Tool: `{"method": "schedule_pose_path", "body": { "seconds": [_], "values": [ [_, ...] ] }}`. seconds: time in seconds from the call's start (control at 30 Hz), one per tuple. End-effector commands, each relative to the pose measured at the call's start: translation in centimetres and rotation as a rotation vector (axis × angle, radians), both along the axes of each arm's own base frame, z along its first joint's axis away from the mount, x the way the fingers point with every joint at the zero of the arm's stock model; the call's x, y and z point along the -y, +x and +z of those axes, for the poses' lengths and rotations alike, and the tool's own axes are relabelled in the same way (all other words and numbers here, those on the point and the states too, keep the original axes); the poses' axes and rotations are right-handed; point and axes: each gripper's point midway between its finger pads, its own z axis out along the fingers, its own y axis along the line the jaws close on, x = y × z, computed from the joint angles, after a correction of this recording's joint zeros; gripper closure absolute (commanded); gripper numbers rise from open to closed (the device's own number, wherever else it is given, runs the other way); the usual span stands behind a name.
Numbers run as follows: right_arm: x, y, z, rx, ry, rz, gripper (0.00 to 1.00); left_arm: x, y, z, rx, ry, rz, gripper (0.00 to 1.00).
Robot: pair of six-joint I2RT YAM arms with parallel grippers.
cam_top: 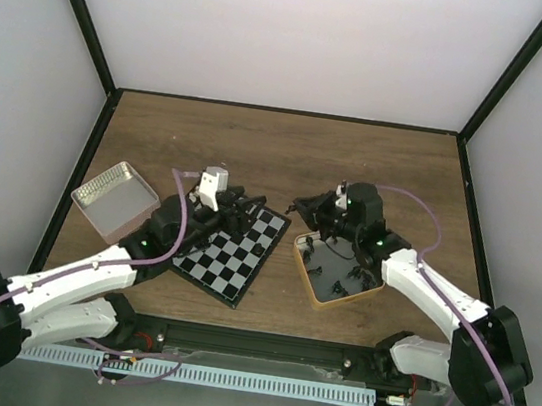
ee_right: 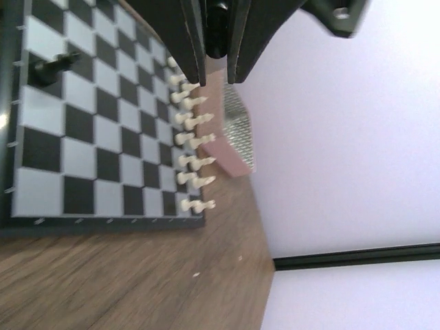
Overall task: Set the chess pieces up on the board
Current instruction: Pick up the chess piece from the storage box.
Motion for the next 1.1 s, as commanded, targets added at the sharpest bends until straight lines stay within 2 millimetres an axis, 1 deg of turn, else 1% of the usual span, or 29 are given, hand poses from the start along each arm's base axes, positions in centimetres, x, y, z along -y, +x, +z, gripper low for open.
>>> {"method": "schedule_pose_path", "body": {
  "seconds": [0.0, 0.1, 0.17, 0.23, 0.37, 0.57, 0.6, 0.67, 0.97, 1.0, 1.07],
  "values": [
    [-2.9, 0.1, 5.6, -0.029, 0.278, 0.052, 0.94, 1.7, -0.3, 0.3, -0.049, -0.146, -0.021, 0.22],
    [-3.9, 0.0, 6.5, -0.055, 0.318, 0.084, 0.94, 2.9, -0.4, -0.3, -0.072, -0.154, -0.031, 0.22],
    [-4.5, -0.1, 6.7, -0.067, 0.323, 0.102, 0.94, 3.6, -0.5, -0.3, -0.076, -0.165, -0.048, 0.22],
    [-5.0, -0.3, 6.6, -0.085, 0.326, 0.109, 0.94, 4.0, -0.4, -0.1, -0.075, -0.177, -0.063, 0.25],
    [-5.6, -0.6, 6.2, -0.103, 0.328, 0.127, 0.94, 4.3, 0.0, -0.5, -0.095, -0.187, -0.051, 0.35],
    [-6.0, -0.7, 6.1, -0.102, 0.324, 0.141, 0.94, 4.4, 0.3, -0.9, -0.1, -0.18, -0.041, 0.57],
    [-6.0, -0.6, 6.1, -0.102, 0.322, 0.141, 0.94, 4.5, 0.3, -0.9, -0.118, -0.2, -0.046, 0.61],
    [-6.1, -0.6, 6.1, -0.098, 0.322, 0.143, 0.94, 4.6, 0.2, -0.9, -0.119, -0.202, -0.05, 0.66],
    [-6.3, -0.5, 6.5, -0.077, 0.316, 0.156, 0.94, 4.6, 0.6, -1.7, -0.138, -0.174, -0.028, 0.66],
    [-6.4, -0.5, 6.5, -0.076, 0.315, 0.157, 0.94, 4.6, 0.7, -1.9, -0.143, -0.17, -0.027, 0.67],
    [-6.4, -0.5, 6.5, -0.076, 0.313, 0.16, 0.94, 4.7, 0.7, -2.0, -0.143, -0.168, -0.029, 0.71]
  ]
}}
